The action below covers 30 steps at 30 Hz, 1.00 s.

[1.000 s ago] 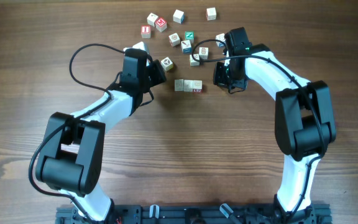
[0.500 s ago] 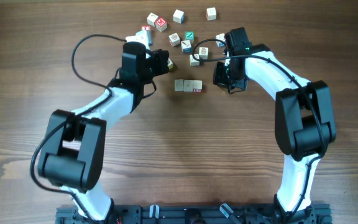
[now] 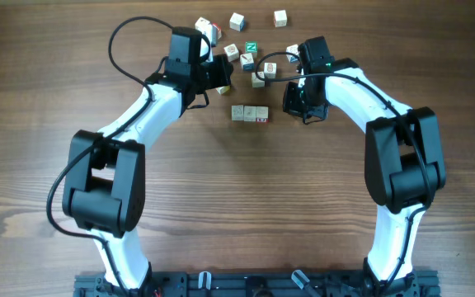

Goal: Form a horizontal line

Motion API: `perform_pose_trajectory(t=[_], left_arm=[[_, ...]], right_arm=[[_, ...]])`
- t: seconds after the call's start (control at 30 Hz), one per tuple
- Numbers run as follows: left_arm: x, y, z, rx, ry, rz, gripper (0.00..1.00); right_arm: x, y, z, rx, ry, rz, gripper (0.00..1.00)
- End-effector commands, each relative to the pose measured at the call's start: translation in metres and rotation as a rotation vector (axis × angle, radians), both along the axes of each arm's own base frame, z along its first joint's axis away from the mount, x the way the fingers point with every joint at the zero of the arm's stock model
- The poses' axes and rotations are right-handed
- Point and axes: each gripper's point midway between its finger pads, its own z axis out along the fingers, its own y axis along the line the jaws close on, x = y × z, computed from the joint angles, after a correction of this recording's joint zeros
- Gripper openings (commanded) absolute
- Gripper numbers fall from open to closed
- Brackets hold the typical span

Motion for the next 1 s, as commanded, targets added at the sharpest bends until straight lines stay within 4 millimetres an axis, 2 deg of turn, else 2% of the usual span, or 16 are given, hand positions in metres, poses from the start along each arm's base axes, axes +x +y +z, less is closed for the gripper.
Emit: perform_pose_trajectory(t=[0.0, 0.1, 0.3, 0.47, 0.97], left_arm=[[-0.008, -0.011, -0.031, -0.020, 0.064, -0.079, 0.04], [-0.011, -0.013, -0.043, -0.026, 0.093, -0.091, 0.04], [-0.017, -0.017, -0.051, -0.022, 0.117, -0.109, 0.04], [-0.030, -0.024, -0.058, 0.019, 0.130, -0.167, 0.04], [-0.039, -0.022, -0.064, 0.039, 0.166, -0.180, 0.04]], right_arm=[[0.007, 0.001, 0.018, 0.002, -0.045, -0.012, 0.08], [0.007, 0.001, 0.018, 0.001, -0.044, -0.012, 0.08], [0.008, 0.001, 0.018, 0.001, -0.047, -0.012, 0.08], [0.008, 0.001, 0.018, 0.001, -0.047, -0.012, 0.08], [0.007, 0.001, 0.018, 0.001, -0.044, -0.012, 0.08]])
